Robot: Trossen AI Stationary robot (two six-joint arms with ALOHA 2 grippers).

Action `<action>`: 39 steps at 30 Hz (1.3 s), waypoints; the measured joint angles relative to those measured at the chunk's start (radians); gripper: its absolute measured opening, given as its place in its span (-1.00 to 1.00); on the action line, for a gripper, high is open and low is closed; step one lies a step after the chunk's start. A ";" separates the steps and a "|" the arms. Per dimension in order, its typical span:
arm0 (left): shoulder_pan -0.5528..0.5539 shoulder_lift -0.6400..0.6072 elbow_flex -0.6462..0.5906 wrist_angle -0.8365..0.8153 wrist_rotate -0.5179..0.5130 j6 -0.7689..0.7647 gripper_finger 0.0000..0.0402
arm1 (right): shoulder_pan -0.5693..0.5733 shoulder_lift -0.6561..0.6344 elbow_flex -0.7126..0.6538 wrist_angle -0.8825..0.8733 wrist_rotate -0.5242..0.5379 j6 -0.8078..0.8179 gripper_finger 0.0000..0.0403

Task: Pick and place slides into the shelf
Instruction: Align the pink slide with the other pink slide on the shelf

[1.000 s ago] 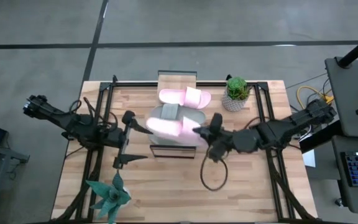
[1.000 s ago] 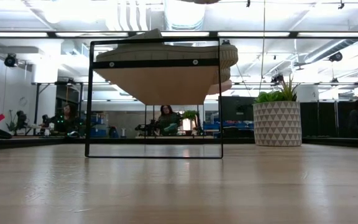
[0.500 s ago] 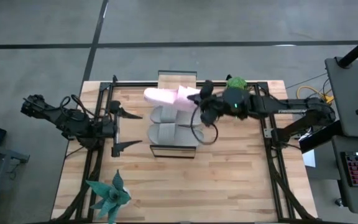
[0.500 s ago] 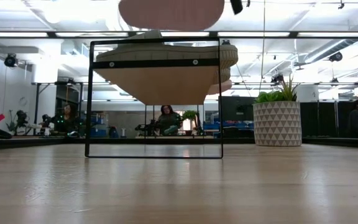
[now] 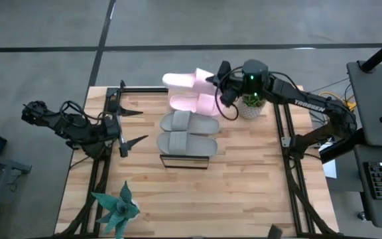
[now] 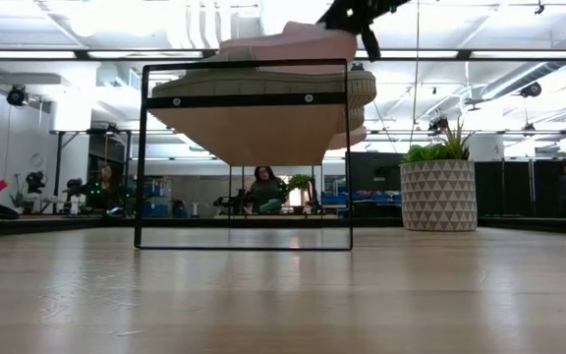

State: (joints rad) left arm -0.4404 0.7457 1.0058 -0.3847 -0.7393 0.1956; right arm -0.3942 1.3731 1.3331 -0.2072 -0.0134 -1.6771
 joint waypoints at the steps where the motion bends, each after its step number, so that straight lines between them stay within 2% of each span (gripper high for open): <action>1: 0.000 0.003 0.000 0.000 -0.020 0.000 0.80 | -0.023 0.004 0.000 0.005 -0.009 -0.022 -0.96; 6: 0.000 0.021 0.000 0.000 -0.112 -0.001 0.80 | -0.121 0.048 0.000 0.001 -0.012 -0.079 -0.96; 12: 0.000 0.037 0.000 0.000 -0.160 0.001 0.80 | -0.185 0.146 0.000 -0.005 -0.012 -0.118 -0.96; 18: 0.000 0.050 0.000 0.001 -0.166 -0.002 0.80 | -0.189 0.204 0.014 -0.020 -0.012 -0.142 -0.96; 27: 0.000 0.060 0.000 0.002 -0.218 -0.005 0.80 | -0.187 0.204 0.016 -0.029 -0.029 -0.191 -0.96; 39: 0.000 0.072 0.000 0.002 -0.252 -0.005 0.80 | -0.187 0.185 0.021 -0.062 -0.168 -0.219 -0.96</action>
State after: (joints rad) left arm -0.4401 0.8180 1.0058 -0.3829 -0.9909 0.1905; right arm -0.5815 1.5578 1.3537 -0.2688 -0.1810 -1.8957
